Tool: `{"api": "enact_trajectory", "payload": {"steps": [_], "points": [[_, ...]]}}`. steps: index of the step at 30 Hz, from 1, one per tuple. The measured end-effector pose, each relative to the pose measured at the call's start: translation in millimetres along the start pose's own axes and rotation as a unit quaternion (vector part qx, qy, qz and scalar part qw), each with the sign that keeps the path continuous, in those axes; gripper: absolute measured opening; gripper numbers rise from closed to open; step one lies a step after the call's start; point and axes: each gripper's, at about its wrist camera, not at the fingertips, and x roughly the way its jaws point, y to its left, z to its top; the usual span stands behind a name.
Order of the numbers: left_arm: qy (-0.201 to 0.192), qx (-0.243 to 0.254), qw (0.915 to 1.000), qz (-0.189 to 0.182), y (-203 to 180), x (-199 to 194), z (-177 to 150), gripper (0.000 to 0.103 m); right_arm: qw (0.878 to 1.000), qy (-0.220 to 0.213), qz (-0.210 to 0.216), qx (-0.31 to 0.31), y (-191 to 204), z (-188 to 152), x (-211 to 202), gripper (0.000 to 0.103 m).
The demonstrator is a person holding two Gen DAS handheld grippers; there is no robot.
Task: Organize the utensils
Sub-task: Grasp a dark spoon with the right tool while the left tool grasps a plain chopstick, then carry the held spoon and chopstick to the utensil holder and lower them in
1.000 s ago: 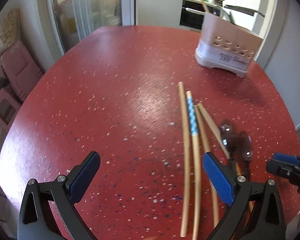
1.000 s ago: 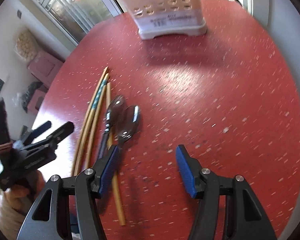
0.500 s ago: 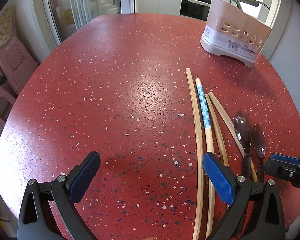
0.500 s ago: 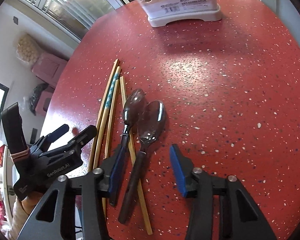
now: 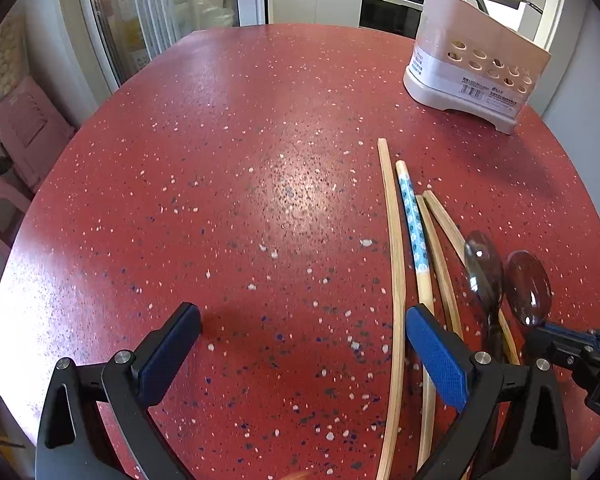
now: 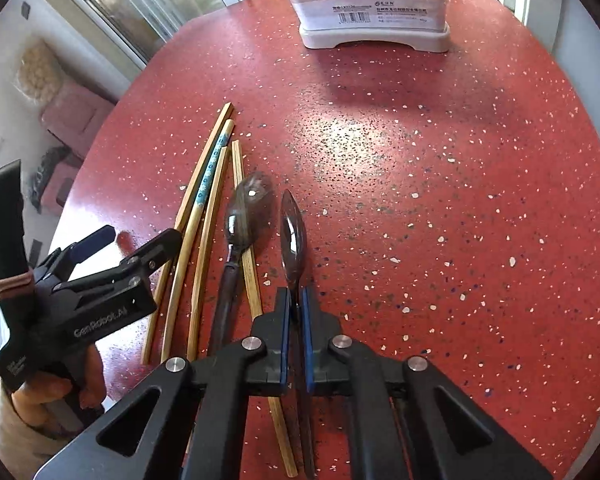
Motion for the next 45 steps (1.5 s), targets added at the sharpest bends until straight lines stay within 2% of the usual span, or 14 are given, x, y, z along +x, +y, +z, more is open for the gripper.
{"api": "enact_trajectory", "payload": {"steps": [7, 14, 23, 25, 26, 28, 29, 33, 38, 41, 45], "points": [[0.016, 0.040, 0.9991, -0.006, -10, 6, 18, 0.103, 0.999, -0.001, 0.032, 0.008, -12, -4, -3, 0.004], [0.044, 0.076, 0.9955, -0.035, -21, 12, 37, 0.102, 0.998, -0.013, 0.058, 0.010, -28, -8, -20, 0.004], [0.102, 0.142, 0.9827, -0.062, -44, 13, 56, 0.072, 0.996, -0.028, 0.085, 0.017, -47, -11, -42, 0.004], [0.109, 0.152, 0.9804, -0.062, -49, 11, 58, 0.054, 0.995, -0.031, 0.090, 0.017, -51, -10, -46, 0.004], [0.116, 0.154, 0.9793, -0.062, -52, 11, 60, 0.053, 0.995, -0.033, 0.091, 0.017, -53, -10, -48, 0.004], [0.120, 0.154, 0.9788, -0.062, -56, 11, 61, 0.036, 0.995, -0.035, 0.093, 0.018, -53, -8, -49, 0.004], [0.120, 0.147, 0.9797, -0.065, -56, 12, 62, 0.035, 0.995, -0.037, 0.094, 0.018, -55, -8, -51, 0.004], [0.095, 0.117, 0.9860, -0.071, -55, 8, 60, 0.035, 0.994, -0.043, 0.097, 0.022, -59, -5, -54, 0.004], [0.032, 0.064, 0.9941, -0.081, -43, -18, 51, 0.035, 0.993, -0.049, 0.105, 0.027, -67, -4, -59, 0.004], [-0.011, 0.041, 0.9950, -0.091, -37, -41, 51, 0.035, 0.992, -0.057, 0.108, 0.025, -71, -3, -63, 0.004], [-0.066, 0.021, 0.9914, -0.111, -40, -72, 52, 0.035, 0.991, -0.070, 0.115, 0.014, -74, -2, -71, 0.004]]}}
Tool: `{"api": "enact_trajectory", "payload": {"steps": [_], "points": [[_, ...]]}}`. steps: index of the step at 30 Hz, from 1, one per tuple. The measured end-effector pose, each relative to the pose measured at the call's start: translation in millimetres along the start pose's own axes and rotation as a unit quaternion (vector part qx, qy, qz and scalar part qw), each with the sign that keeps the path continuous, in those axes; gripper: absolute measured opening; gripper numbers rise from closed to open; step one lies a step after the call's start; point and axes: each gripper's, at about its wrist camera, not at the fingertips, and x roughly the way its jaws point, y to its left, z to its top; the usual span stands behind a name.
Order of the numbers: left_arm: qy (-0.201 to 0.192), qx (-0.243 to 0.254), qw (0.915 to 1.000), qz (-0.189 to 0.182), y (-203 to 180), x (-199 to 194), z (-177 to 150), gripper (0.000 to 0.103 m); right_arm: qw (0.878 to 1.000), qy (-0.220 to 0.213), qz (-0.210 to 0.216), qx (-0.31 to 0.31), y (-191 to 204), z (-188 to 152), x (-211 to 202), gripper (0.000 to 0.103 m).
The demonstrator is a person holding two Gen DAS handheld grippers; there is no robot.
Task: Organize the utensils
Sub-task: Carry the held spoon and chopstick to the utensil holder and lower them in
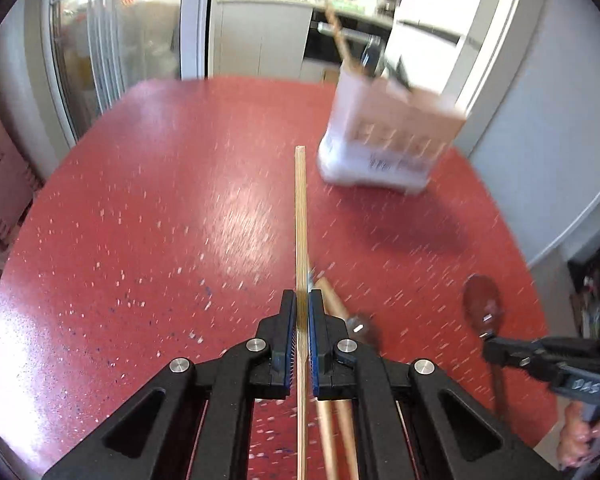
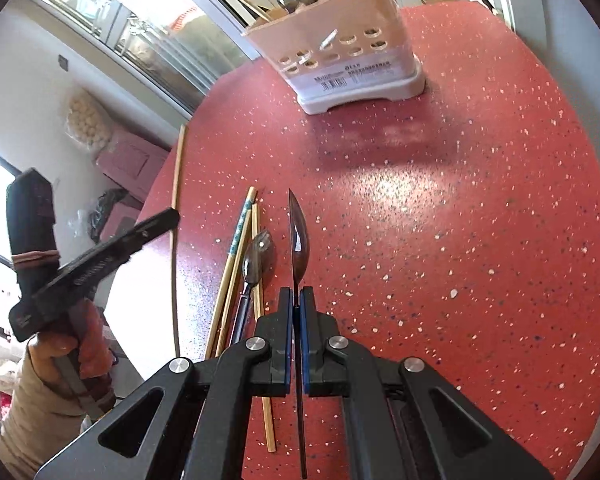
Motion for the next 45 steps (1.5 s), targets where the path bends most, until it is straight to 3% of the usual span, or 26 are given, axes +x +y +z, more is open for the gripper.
{"api": "enact_trajectory", "payload": {"steps": [9, 18, 30, 38, 45], "points": [[-0.078, -0.008, 0.9967, -0.023, -19, -40, 14, 0.035, 0.999, -0.045, -0.008, -0.030, 2, 14, -25, 0.004], [-0.126, -0.011, 0.9909, -0.045, -26, -61, 51, 0.035, 0.993, -0.094, -0.037, -0.058, 6, 59, -51, 0.004], [-0.179, -0.017, 0.9823, -0.051, -37, -43, 136, 0.035, 0.976, -0.174, -0.061, -0.113, 27, 153, -77, 0.004], [-0.210, -0.011, 0.9765, -0.046, -48, -19, 195, 0.035, 0.964, -0.215, -0.060, -0.144, 32, 211, -62, 0.004], [-0.232, -0.002, 0.9722, -0.031, -58, 8, 230, 0.035, 0.959, -0.243, -0.051, -0.136, 22, 255, -40, 0.004]]}}
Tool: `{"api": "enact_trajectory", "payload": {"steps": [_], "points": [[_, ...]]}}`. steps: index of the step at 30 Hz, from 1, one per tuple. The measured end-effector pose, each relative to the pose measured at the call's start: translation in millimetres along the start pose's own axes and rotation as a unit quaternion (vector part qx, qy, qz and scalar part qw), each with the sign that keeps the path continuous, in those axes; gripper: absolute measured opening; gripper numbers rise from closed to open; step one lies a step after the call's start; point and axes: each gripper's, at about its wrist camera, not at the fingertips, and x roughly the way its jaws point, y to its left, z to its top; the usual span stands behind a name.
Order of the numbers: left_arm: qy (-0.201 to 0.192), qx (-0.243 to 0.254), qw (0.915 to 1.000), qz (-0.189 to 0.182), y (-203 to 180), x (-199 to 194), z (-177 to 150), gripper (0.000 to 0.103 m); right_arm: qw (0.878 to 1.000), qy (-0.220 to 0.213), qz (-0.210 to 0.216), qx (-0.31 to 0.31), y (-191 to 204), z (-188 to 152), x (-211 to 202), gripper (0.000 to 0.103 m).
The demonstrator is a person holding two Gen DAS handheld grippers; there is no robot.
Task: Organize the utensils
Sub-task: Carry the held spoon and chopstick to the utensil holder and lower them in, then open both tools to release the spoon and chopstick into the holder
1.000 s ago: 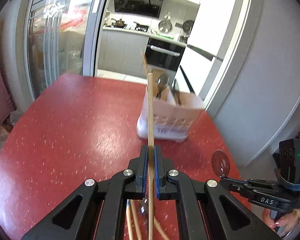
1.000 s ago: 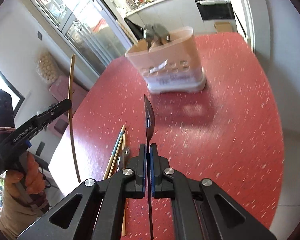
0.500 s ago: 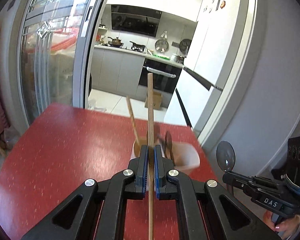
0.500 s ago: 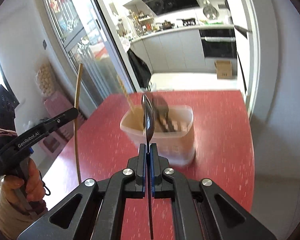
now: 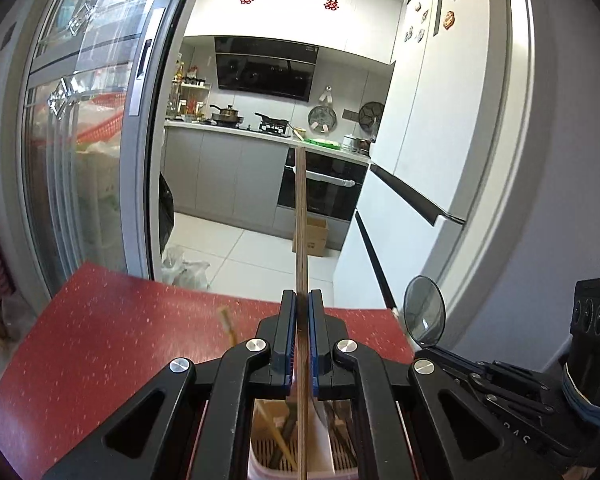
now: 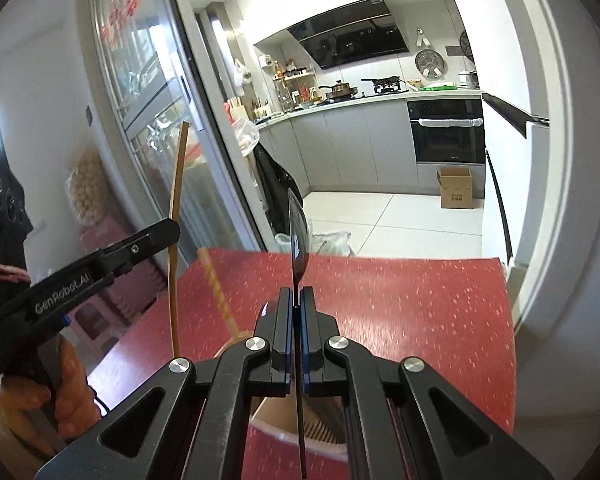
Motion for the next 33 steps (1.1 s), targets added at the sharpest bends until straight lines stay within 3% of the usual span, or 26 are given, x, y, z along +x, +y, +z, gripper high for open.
{"api": "enact_trajectory", "payload": {"steps": [9, 14, 24, 33], "points": [[-0.009, -0.011, 0.9998, 0.011, 2, 34, -9, 0.035, 0.999, -0.022, -0.020, -0.034, 0, -1, 44, 0.004], [-0.015, -0.001, 0.9998, 0.014, 1, 42, -30, 0.035, 0.996, -0.032, -0.042, -0.075, 5, -26, 56, 0.004], [-0.004, 0.015, 0.9995, 0.029, 0, 33, -67, 0.035, 0.989, -0.034, -0.064, -0.131, 16, -63, 54, 0.003], [0.026, 0.029, 0.9977, 0.056, 1, 23, -85, 0.035, 0.988, -0.001, -0.065, -0.138, 19, -76, 52, 0.004]]}}
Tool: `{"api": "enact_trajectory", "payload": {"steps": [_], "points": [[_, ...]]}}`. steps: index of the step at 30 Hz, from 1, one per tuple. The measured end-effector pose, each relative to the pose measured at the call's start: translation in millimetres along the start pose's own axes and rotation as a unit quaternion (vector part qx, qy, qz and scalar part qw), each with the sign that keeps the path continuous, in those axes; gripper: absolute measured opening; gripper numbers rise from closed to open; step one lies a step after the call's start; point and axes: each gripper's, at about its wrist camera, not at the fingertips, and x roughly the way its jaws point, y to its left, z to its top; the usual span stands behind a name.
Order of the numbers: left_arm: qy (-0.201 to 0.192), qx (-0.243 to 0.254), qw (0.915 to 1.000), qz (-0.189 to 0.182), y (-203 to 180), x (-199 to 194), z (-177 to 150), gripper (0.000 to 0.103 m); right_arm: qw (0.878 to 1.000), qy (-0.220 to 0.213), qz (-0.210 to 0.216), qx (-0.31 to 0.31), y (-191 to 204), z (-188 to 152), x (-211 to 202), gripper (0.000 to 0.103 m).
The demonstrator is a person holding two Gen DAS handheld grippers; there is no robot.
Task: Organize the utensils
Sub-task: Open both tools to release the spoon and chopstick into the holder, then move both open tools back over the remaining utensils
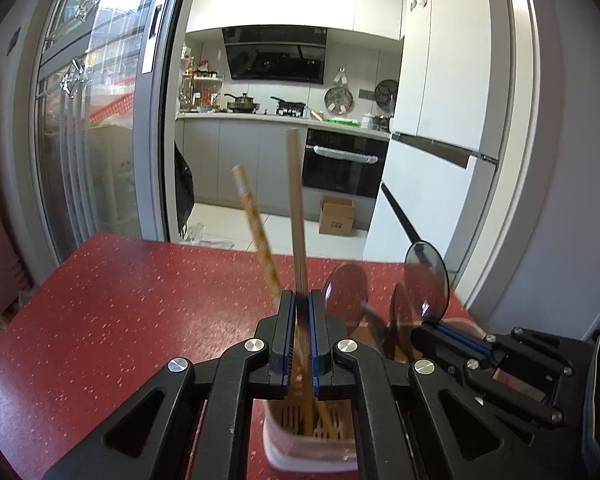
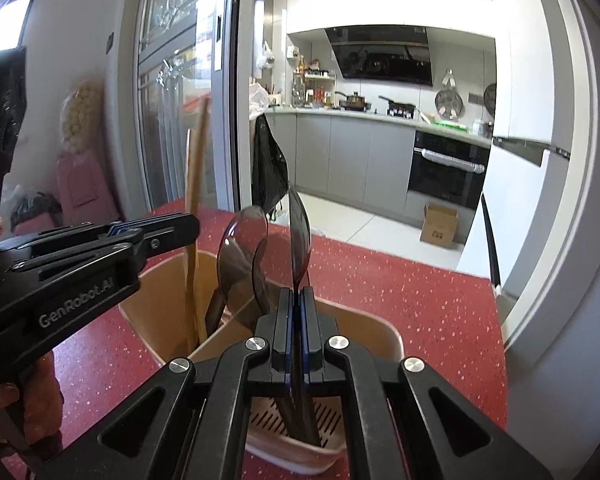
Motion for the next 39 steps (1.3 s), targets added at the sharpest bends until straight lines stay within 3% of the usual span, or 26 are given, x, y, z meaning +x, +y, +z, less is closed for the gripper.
{"api": "enact_trajectory", "payload": {"steps": [4, 6, 8, 10, 22, 30, 35, 39], "points": [[0.008, 0.006, 0.9999, 0.009, 3, -7, -2, 0.035, 1.000, 0.023, 0.005, 0.017, -4, -1, 0, 0.005], [0.010, 0.006, 0.9999, 0.007, 4, -10, -2, 0.035, 0.999, 0.034, 0.007, 0.023, -6, -1, 0, 0.012], [0.011, 0.009, 0.9999, 0.006, 4, -16, -3, 0.035, 0.999, 0.036, 0.007, 0.029, -8, -2, -3, 0.037], [0.014, 0.017, 0.9997, 0.006, 3, -18, -5, 0.035, 0.999, 0.034, 0.008, 0.034, -9, -2, -6, 0.043], [0.049, 0.004, 0.9987, 0.011, 12, -15, -1, 0.035, 0.993, 0.033, 0.018, 0.115, -25, -9, -58, 0.046], [0.044, 0.005, 0.9990, 0.008, 11, -28, 8, 0.035, 0.987, 0.029, 0.022, 0.156, -32, -20, -91, 0.048], [0.038, 0.013, 0.9992, 0.001, 11, -51, 8, 0.035, 0.984, 0.046, 0.030, 0.170, -25, -32, -105, 0.052], [0.048, 0.016, 0.9987, -0.004, 16, -76, -3, 0.035, 0.979, 0.083, 0.030, 0.182, -18, -49, -111, 0.055]]}}
